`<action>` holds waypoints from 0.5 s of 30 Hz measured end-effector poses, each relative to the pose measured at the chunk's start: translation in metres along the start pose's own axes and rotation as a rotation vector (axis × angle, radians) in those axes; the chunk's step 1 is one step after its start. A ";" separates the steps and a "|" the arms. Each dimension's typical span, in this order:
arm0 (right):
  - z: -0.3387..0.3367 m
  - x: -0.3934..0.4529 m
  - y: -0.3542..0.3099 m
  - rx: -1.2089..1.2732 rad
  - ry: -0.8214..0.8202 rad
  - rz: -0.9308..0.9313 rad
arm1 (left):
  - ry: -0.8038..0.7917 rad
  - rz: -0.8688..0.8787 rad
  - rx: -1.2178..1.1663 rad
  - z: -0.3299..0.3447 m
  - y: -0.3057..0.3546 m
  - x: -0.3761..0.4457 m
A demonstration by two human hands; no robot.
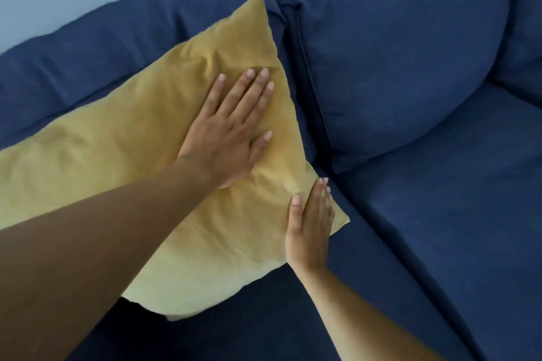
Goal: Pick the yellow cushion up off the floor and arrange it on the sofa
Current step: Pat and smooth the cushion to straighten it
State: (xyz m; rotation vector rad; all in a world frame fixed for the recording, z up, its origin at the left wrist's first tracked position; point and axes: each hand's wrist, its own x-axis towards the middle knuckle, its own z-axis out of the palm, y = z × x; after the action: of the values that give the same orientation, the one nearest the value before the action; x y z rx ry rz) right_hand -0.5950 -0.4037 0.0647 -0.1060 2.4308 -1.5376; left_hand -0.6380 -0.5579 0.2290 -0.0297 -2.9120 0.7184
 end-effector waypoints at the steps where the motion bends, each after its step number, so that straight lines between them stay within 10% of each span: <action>1: 0.004 0.004 0.003 0.003 -0.014 0.052 | 0.006 0.009 0.005 0.004 -0.004 0.002; 15: -0.002 0.043 0.011 -0.091 -0.235 0.202 | 0.035 -0.012 -0.052 0.024 -0.014 0.017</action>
State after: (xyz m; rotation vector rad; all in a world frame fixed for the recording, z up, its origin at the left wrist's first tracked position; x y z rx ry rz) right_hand -0.6360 -0.4056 0.0481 -0.0530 2.2503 -1.2532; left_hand -0.6577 -0.5804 0.2168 -0.0293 -2.8944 0.6333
